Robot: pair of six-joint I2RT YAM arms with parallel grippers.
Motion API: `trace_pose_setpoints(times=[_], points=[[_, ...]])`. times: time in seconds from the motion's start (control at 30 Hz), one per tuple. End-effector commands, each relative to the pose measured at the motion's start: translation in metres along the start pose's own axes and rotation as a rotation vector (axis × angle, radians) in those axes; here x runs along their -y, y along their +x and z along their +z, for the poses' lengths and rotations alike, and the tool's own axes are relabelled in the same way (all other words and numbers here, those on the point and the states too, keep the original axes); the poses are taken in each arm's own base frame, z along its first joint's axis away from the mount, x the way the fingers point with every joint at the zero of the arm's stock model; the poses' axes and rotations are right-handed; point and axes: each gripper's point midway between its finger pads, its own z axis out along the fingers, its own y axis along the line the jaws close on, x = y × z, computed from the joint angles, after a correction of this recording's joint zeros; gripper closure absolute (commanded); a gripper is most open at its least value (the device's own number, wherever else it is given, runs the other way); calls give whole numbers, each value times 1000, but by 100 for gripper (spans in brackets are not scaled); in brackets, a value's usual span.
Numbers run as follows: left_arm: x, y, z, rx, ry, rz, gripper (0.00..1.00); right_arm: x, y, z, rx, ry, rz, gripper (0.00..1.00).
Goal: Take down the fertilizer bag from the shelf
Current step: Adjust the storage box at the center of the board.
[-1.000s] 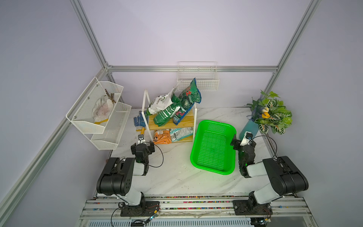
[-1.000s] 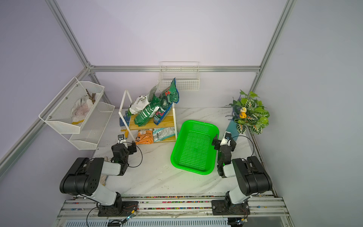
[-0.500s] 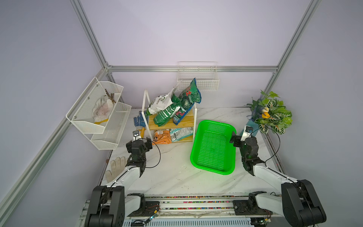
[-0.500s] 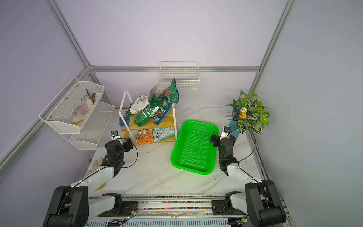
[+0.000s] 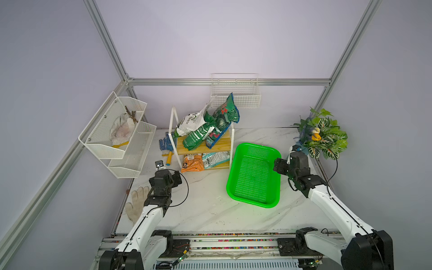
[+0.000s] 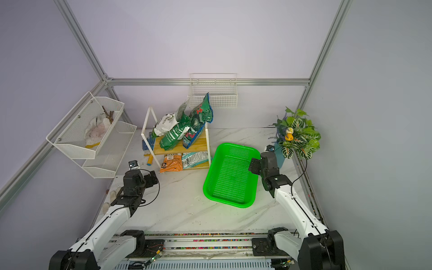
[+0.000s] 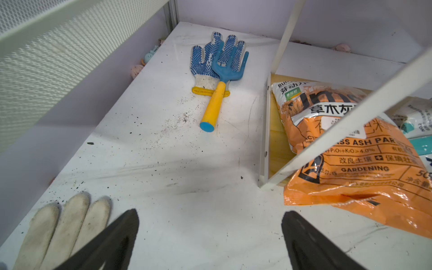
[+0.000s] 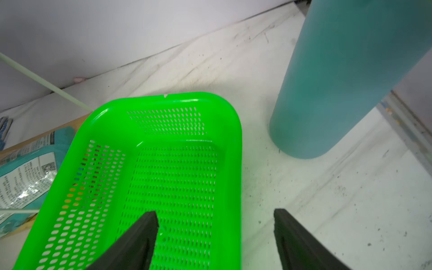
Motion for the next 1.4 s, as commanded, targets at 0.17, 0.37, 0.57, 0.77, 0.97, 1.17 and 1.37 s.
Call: trace_pose_setpoints(times=[0.17, 0.37, 0.57, 0.77, 0.97, 1.17, 1.37], points=[[29, -42, 2, 18, 119, -49, 0, 12, 79, -8, -325, 30, 69, 32], [31, -45, -1, 36, 137, -65, 0, 11, 94, -10, -370, 1, 67, 39], [32, -45, -2, 37, 139, -70, 0, 17, 103, -4, -368, 15, 49, 57], [31, -45, -2, 39, 135, -71, 0, 17, 103, 1, -366, 12, 1, 75], [31, -47, -3, 44, 136, -73, 0, 15, 109, -8, -400, -14, -24, 78], [32, -48, -4, 48, 145, -78, 0, 5, 112, -27, -411, -49, 11, 77], [32, -49, -5, 50, 147, -83, 0, 3, 124, -28, -447, -44, 25, 76]])
